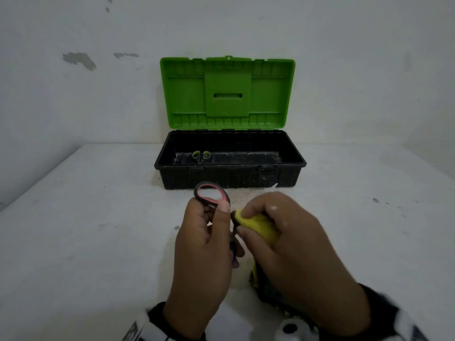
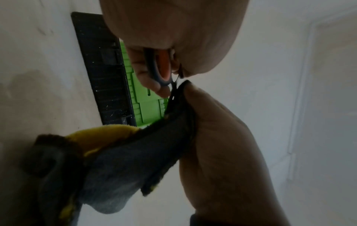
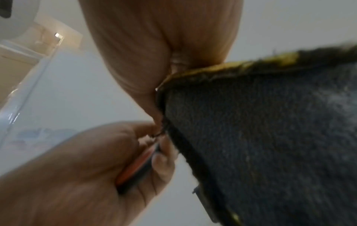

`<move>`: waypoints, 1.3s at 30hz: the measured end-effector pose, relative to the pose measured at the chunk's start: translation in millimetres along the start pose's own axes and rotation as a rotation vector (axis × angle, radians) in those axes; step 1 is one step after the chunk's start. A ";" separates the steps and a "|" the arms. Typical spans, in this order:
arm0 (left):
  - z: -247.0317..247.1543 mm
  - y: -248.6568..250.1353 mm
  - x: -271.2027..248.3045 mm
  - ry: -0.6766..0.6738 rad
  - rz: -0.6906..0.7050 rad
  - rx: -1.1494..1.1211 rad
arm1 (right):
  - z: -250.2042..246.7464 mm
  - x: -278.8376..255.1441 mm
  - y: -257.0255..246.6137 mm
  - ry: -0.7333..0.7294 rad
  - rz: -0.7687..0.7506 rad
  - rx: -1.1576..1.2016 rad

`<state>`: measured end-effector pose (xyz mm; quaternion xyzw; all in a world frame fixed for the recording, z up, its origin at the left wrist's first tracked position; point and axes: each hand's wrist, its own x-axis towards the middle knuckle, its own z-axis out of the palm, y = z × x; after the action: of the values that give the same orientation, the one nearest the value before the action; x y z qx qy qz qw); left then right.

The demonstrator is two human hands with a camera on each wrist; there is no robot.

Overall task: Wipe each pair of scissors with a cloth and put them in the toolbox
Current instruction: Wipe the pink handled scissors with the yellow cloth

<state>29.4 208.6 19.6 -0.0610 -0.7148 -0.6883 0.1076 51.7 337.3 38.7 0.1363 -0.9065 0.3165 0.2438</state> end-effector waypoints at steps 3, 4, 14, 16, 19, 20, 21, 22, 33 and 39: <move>-1.5 1.1 -2.4 0.006 0.056 0.038 | 8.9 2.9 10.3 0.167 -0.016 0.006; -2.4 0.6 -2.7 0.011 0.078 0.048 | 8.4 5.3 13.7 0.224 0.017 0.022; -5.4 -2.7 -3.2 0.006 0.321 0.196 | 3.7 6.9 20.0 0.288 0.069 0.092; -5.6 -5.2 -2.9 0.014 0.355 0.244 | 2.3 7.4 22.7 0.304 0.070 0.064; -8.4 -6.9 -3.0 0.023 0.435 0.310 | 1.6 4.2 17.5 0.293 -0.020 0.015; -9.0 -6.5 -3.6 0.011 0.466 0.329 | -0.6 4.6 18.3 0.291 -0.034 0.000; -9.5 -6.4 -4.7 -0.002 0.490 0.346 | -3.9 6.0 21.0 0.295 -0.023 -0.010; -9.6 -6.7 -5.5 -0.007 0.508 0.366 | -7.7 9.0 25.2 0.305 0.008 -0.014; -6.4 -10.0 -1.6 0.042 0.428 0.378 | -24.0 6.2 27.9 0.330 0.096 0.104; -3.0 -3.9 -2.9 0.054 0.409 0.324 | 5.3 -6.9 17.3 0.252 -0.059 0.029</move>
<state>31.6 205.6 15.3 -0.1678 -0.7853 -0.5303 0.2717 48.7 347.8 22.7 0.1253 -0.8597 0.3369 0.3629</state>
